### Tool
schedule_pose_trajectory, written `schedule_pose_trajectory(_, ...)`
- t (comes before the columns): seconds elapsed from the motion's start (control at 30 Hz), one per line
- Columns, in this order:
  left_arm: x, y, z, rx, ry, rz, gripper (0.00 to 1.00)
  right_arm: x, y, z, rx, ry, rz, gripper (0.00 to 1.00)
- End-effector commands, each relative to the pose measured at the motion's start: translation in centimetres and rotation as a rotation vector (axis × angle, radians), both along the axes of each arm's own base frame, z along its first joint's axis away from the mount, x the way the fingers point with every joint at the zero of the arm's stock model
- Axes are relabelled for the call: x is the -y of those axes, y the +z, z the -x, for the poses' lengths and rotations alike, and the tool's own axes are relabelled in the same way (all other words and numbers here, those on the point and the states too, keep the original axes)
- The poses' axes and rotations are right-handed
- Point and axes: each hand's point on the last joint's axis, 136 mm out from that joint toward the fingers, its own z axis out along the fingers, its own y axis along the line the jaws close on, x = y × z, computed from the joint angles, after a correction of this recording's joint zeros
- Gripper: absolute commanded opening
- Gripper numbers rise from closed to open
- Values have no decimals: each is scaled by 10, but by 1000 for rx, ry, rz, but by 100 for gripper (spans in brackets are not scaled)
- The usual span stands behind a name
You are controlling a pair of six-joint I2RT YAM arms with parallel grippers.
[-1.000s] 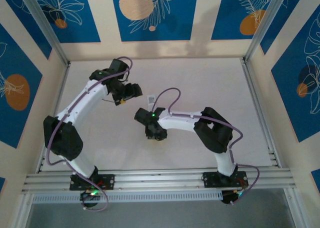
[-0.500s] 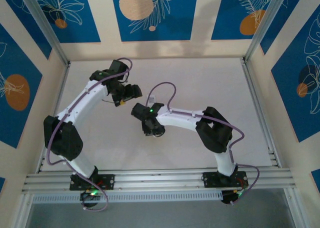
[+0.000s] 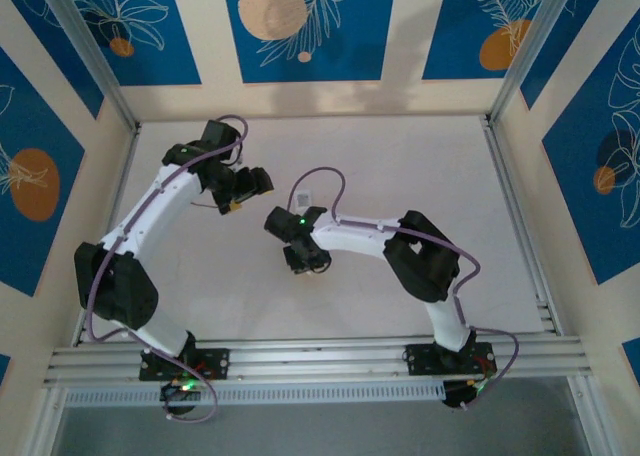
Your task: Load the batteries into the remote control
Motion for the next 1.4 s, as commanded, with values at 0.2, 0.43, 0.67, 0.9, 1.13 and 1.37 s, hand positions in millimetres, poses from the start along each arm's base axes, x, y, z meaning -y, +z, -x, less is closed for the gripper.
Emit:
schedule_pose_trajectory(0.2,-2,2,4,-9,17,26,80,6,-9,15,-61,36,11,28)
schedule_pose_trajectory(0.43,-2,1,3,-15,25,32,80,6,-6,21,-91,42,-3,26)
schedule_pose_trajectory(0.67,0,2,5,-19,33,46,80,7,0,25,-96,42,-19,16)
schedule_pose_trajectory(0.9,4,7,6,-18,33,75,80,4,24,21,-74,35,-78,7)
schedule_pose_trajectory(1.13,18,60,-2,272,-124,174,75,-4,104,4,-75,-99,-456,4)
schedule_pose_trajectory(1.37,60,176,61,1167,-620,406,76,22,228,-23,-100,-185,-913,4)
